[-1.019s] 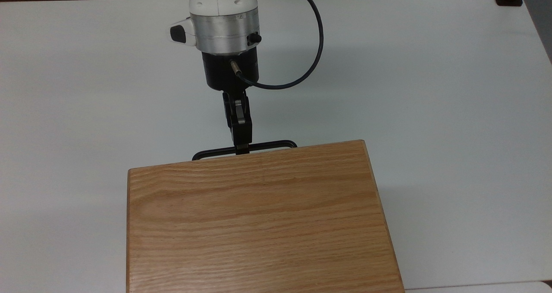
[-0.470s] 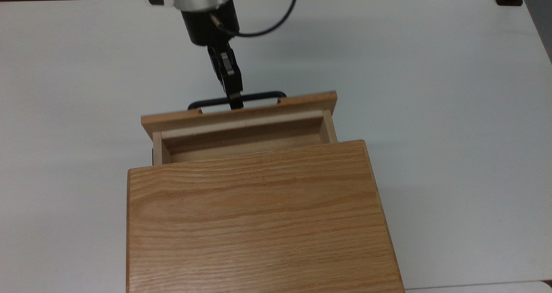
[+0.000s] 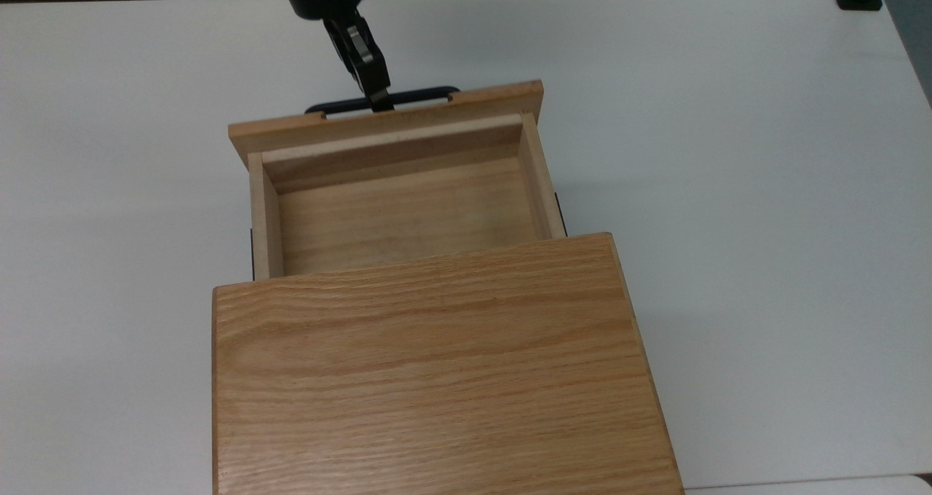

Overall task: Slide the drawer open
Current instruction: 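Pull the handle outward, sliding the upper drawer out of the cabinet, then release the handle and raise the gripper away from the drawer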

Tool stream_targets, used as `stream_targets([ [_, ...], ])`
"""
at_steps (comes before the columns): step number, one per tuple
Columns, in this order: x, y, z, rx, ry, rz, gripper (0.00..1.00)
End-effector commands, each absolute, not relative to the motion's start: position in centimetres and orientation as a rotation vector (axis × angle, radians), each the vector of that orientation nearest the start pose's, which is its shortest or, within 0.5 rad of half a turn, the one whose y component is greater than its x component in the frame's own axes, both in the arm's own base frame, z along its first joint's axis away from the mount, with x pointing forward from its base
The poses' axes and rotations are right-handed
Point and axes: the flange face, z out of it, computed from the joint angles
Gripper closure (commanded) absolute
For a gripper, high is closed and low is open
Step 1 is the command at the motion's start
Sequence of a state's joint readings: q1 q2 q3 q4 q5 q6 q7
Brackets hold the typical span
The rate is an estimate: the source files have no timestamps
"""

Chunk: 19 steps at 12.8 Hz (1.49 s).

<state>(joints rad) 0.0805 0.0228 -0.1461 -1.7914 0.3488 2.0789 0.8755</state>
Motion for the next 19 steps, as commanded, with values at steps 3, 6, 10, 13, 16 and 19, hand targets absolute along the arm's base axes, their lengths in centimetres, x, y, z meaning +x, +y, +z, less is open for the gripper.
stream_targets([
  [3, 54.5, -2.5, 58.4, -2.482, 1.107, -0.062, 0.95],
  [6, 53.5, -2.5, 58.0, -2.518, 1.073, 0.036, 0.0],
  [10, 53.0, -2.5, 61.6, -2.645, 0.837, -0.024, 0.0],
  [13, 51.7, -0.2, 64.0, -3.04, 0.15, 0.004, 0.0],
  [16, 52.1, 1.6, 65.9, -3.205, -0.138, 0.064, 0.0],
  [19, 53.3, 0.5, 65.2, -3.204, -0.156, 0.077, 0.0],
])
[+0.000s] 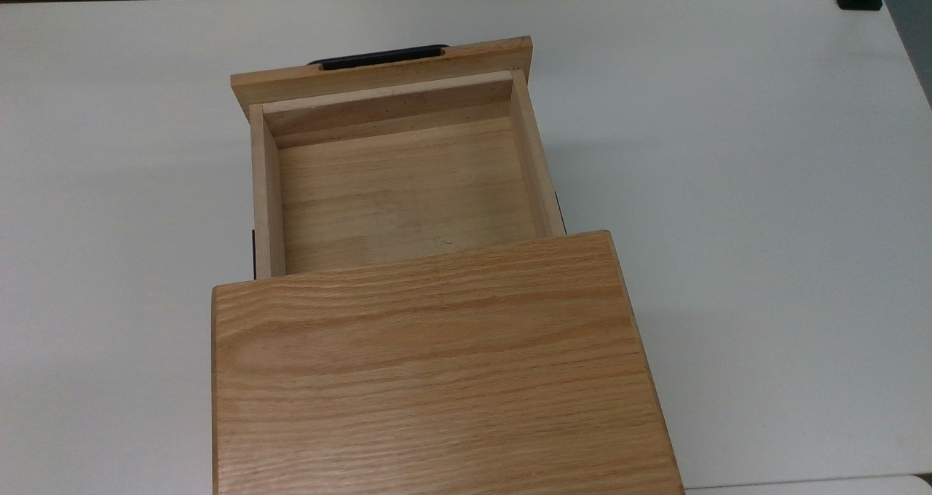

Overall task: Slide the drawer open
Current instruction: 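Release the handle and raise the gripper away from the drawer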

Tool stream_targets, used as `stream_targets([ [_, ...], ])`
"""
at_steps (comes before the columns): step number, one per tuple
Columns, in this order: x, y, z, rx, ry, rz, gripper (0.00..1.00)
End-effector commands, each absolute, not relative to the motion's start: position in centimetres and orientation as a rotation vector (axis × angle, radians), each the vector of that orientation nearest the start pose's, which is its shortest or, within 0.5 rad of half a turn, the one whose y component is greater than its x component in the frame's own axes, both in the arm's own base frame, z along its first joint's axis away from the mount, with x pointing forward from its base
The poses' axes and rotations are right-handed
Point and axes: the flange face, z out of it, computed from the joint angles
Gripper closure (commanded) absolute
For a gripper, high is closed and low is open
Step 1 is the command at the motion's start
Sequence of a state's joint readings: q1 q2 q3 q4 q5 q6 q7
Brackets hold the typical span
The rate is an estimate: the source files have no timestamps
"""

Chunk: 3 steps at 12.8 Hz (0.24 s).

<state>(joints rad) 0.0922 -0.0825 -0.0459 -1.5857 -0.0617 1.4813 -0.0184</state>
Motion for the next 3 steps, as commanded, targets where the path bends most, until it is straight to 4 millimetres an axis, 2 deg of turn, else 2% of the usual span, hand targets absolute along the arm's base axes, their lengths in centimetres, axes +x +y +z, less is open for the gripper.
stream_targets([
  [1, 53.75, 0.6, 65.17, -3.2, -0.161, 0.077, 0.0],
  [3, 54.05, 1.08, 64.91, -3.198, -0.162, 0.085, 0.0],
])
